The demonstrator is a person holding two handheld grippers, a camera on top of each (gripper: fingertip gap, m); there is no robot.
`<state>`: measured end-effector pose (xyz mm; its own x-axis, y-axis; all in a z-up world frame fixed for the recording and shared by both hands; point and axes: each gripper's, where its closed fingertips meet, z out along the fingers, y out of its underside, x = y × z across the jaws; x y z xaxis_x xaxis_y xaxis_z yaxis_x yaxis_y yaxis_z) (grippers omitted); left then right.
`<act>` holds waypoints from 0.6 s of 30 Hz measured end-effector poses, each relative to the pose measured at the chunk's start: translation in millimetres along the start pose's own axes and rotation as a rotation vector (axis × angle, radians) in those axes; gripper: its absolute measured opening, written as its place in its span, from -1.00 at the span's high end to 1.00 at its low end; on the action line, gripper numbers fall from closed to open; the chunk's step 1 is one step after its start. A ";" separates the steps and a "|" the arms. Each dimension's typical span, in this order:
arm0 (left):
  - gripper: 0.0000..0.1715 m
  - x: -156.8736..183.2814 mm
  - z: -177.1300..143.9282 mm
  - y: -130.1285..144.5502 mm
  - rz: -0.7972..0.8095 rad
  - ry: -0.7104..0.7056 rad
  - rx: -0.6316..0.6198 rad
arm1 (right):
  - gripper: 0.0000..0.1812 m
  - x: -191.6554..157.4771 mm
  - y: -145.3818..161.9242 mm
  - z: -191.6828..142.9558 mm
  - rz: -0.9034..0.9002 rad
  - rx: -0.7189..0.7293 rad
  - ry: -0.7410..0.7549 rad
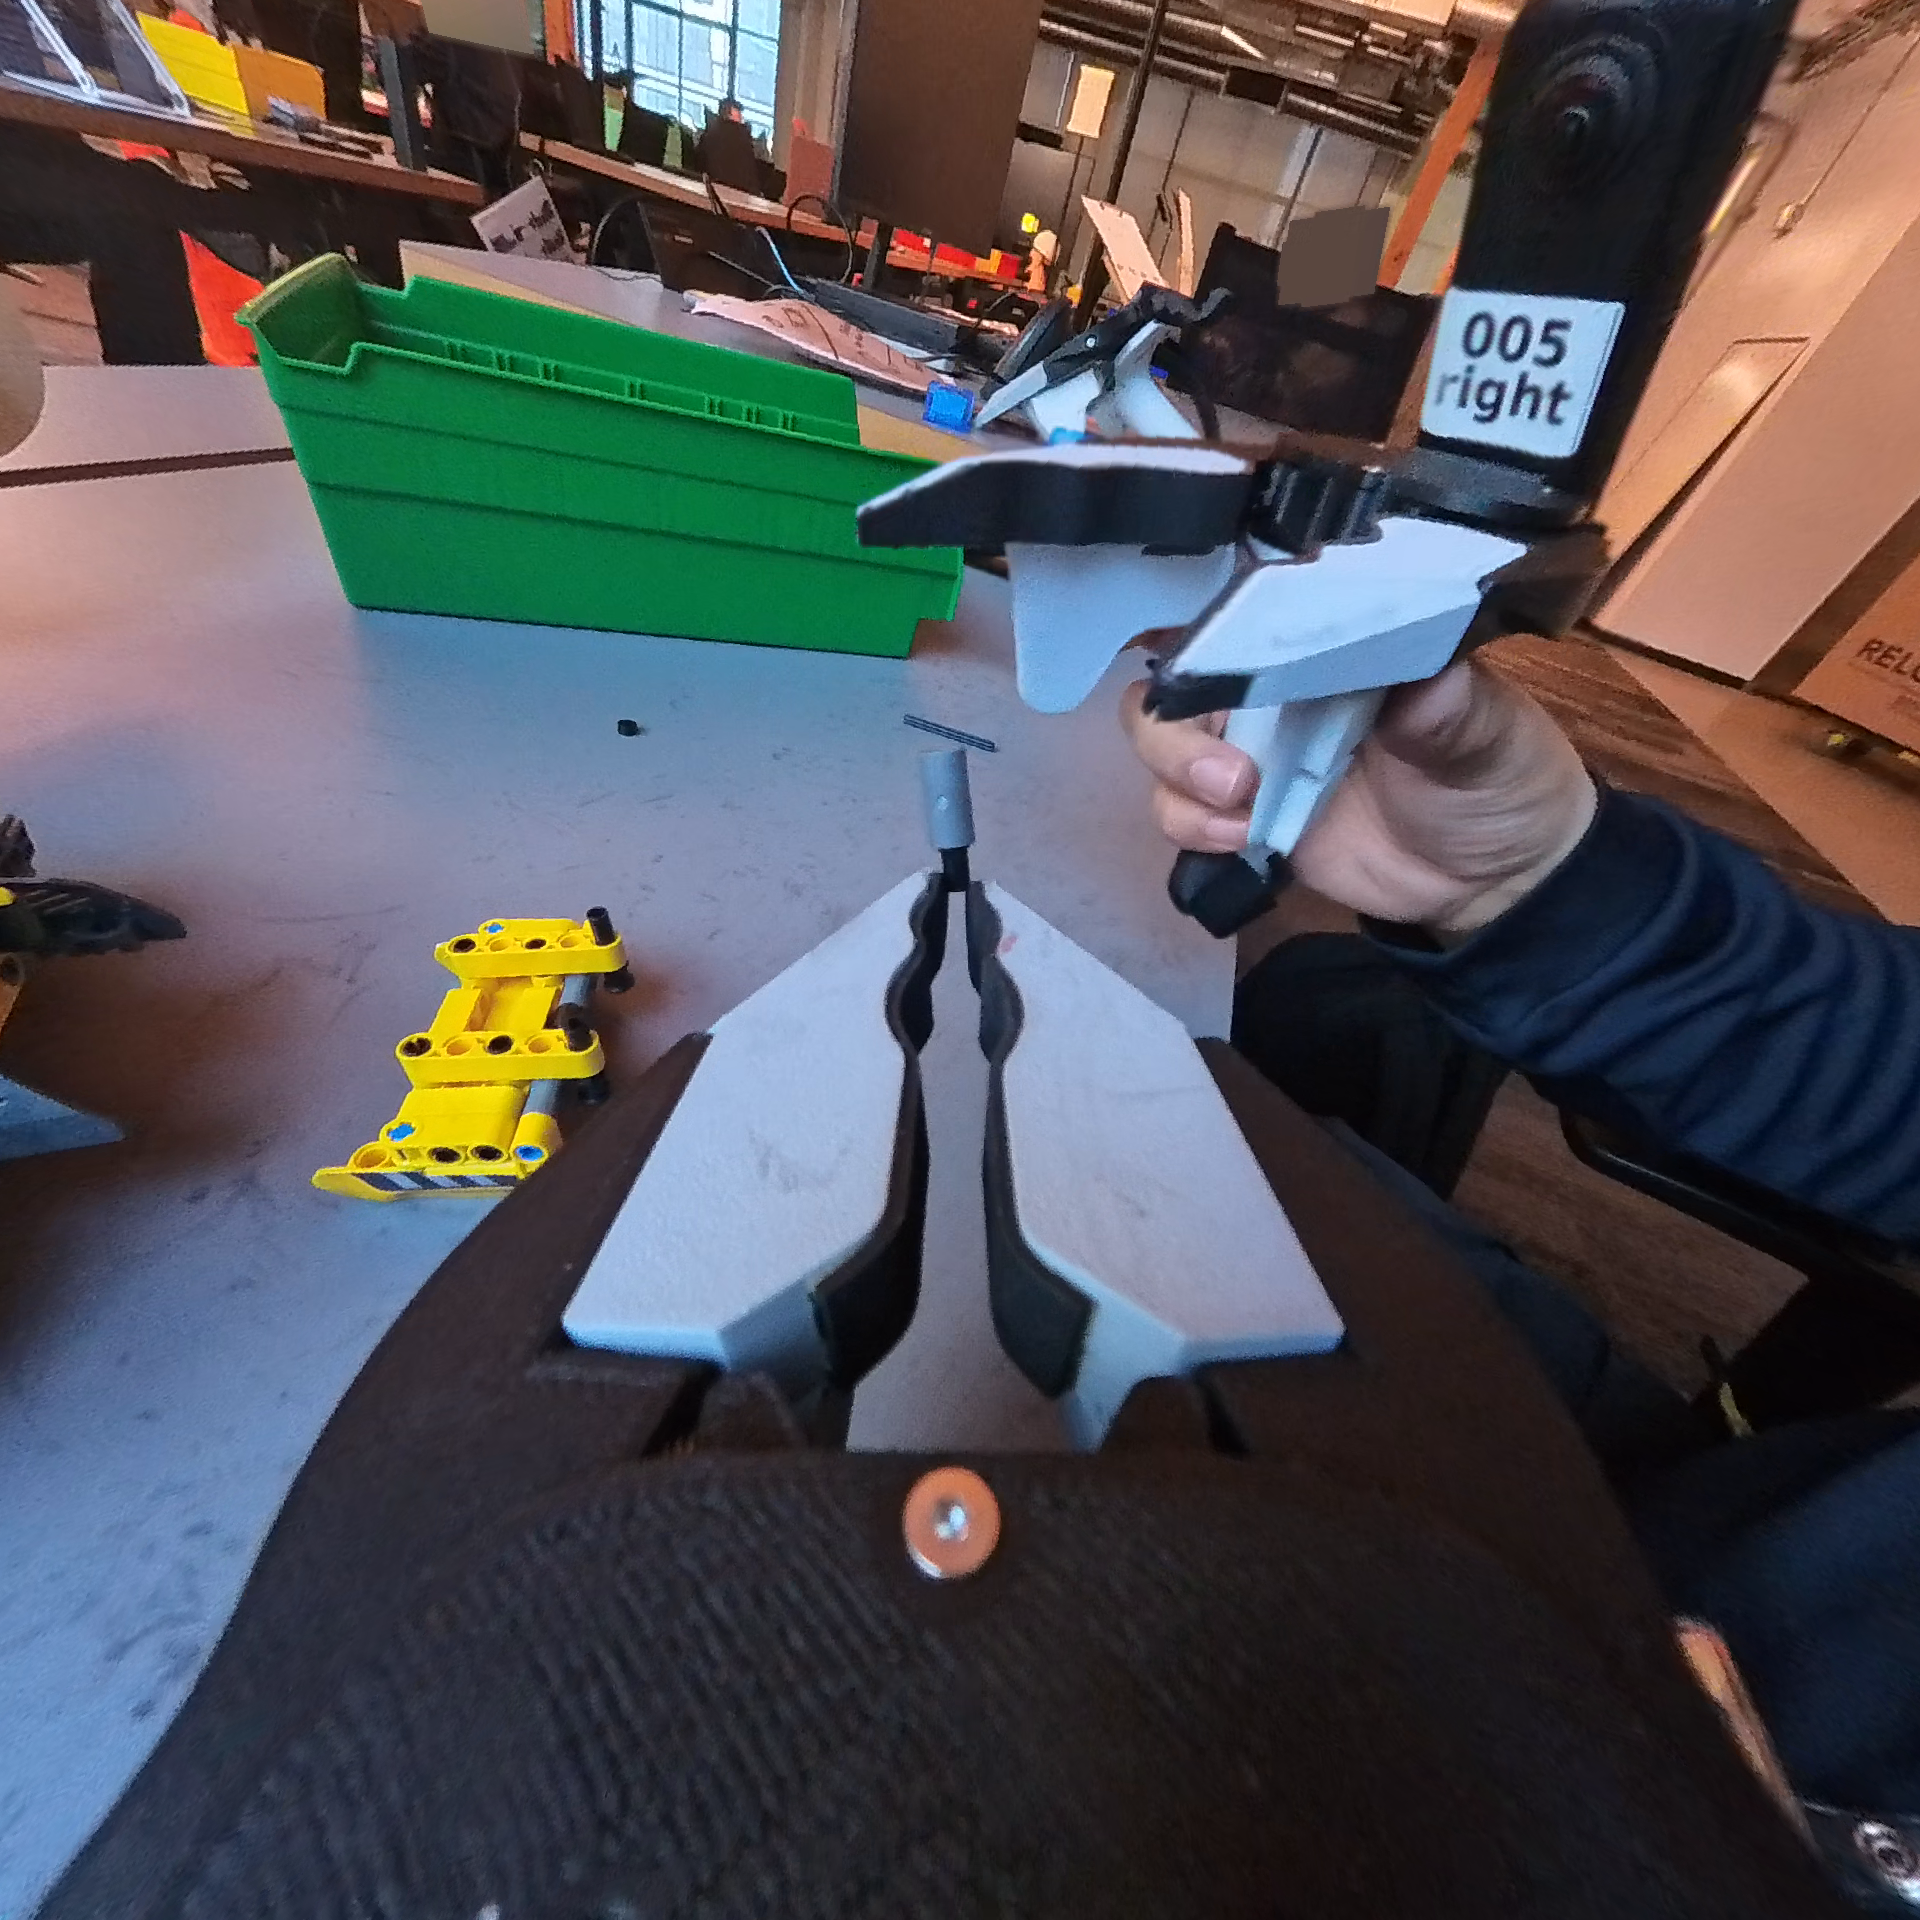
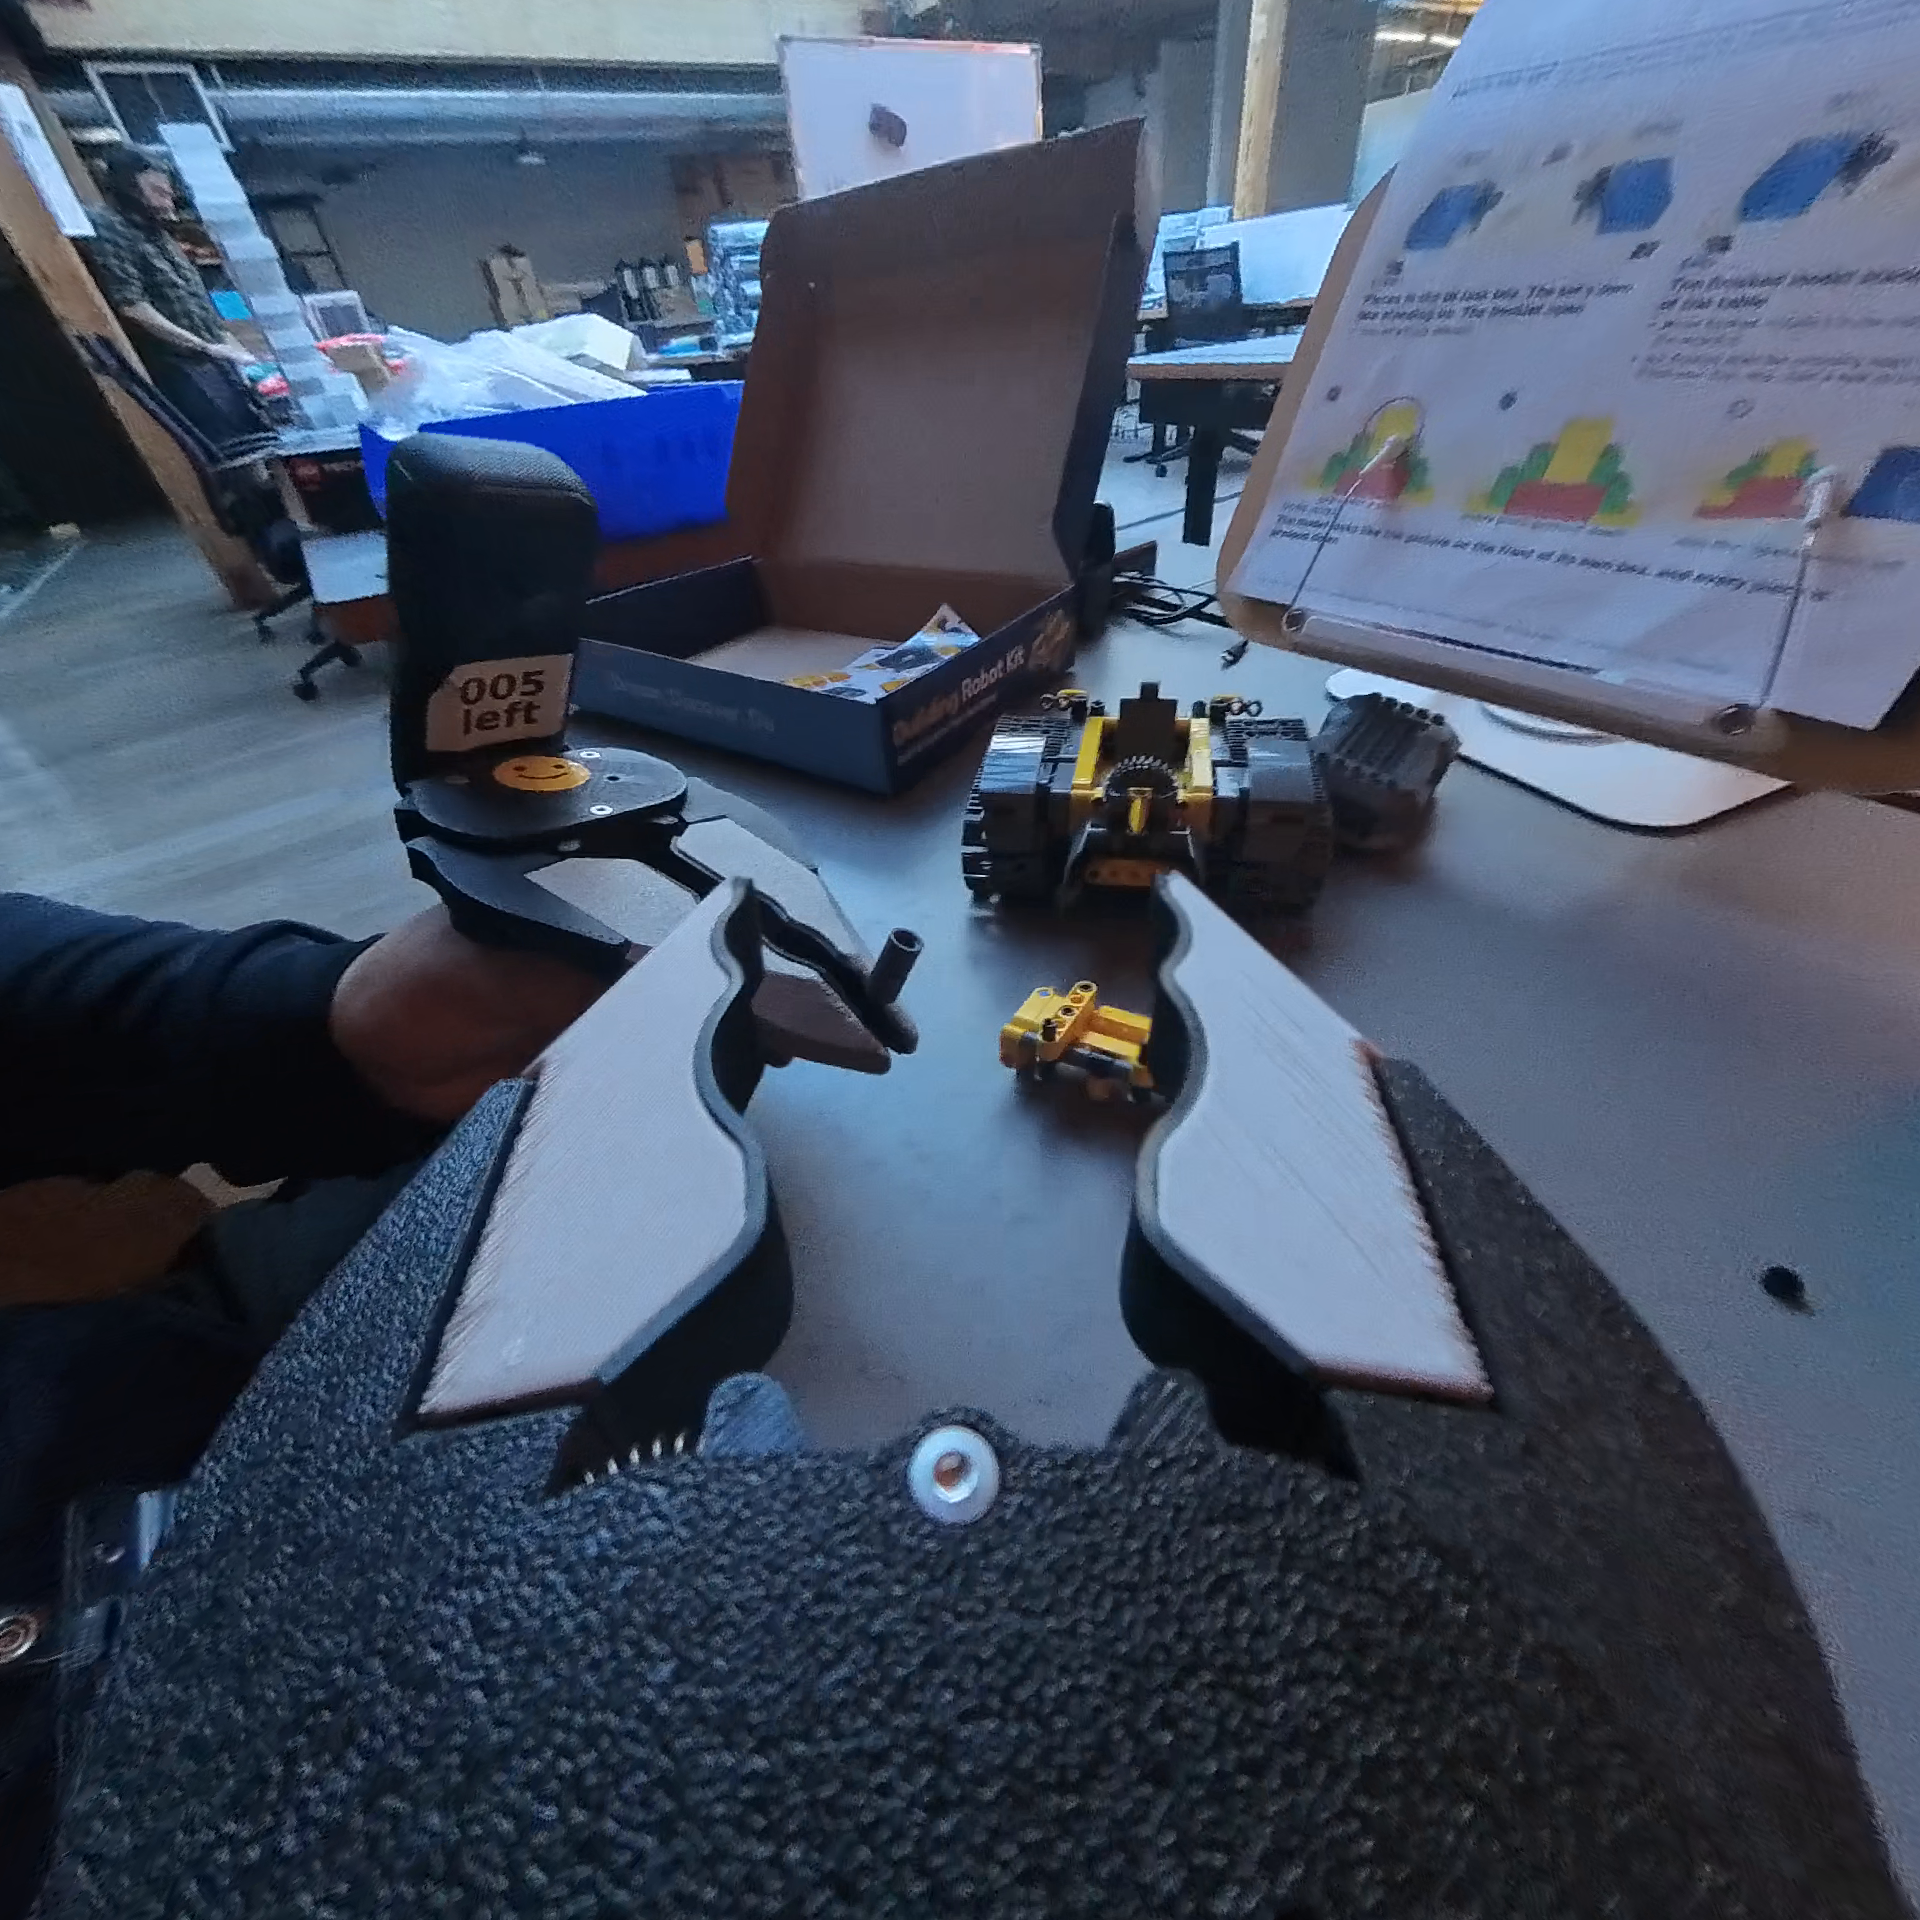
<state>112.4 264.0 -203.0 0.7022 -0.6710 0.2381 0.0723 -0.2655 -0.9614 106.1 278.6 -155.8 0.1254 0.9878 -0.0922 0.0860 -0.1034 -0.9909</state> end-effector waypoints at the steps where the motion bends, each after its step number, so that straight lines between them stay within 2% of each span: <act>1: 0.99 0.2 0.1 0.1 0.003 -0.001 -0.001 | 0.24 -1.2 0.9 1.1 0.008 -0.001 -0.007; 4: 0.99 1.5 0.0 -0.5 0.004 0.008 0.004 | 0.38 -6.9 3.5 2.8 0.032 -0.008 -0.052; 8: 0.99 4.3 -0.4 -2.8 0.007 0.023 0.021 | 0.42 -7.6 7.2 3.9 0.067 -0.018 -0.070; 15: 0.99 8.3 -0.1 -4.1 0.022 0.037 0.029 | 0.37 -14.2 13.9 6.1 0.089 -0.053 -0.115; 18: 0.99 11.0 -0.1 -6.1 0.035 0.040 0.029 | 0.63 -11.9 16.0 5.0 0.080 -0.064 -0.106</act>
<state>119.6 258.1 -194.5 0.6756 -0.7070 0.2090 0.0688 -0.2218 -0.9727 101.1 265.7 -171.1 0.0298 0.9826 -0.1834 0.1427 -0.1858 -0.9722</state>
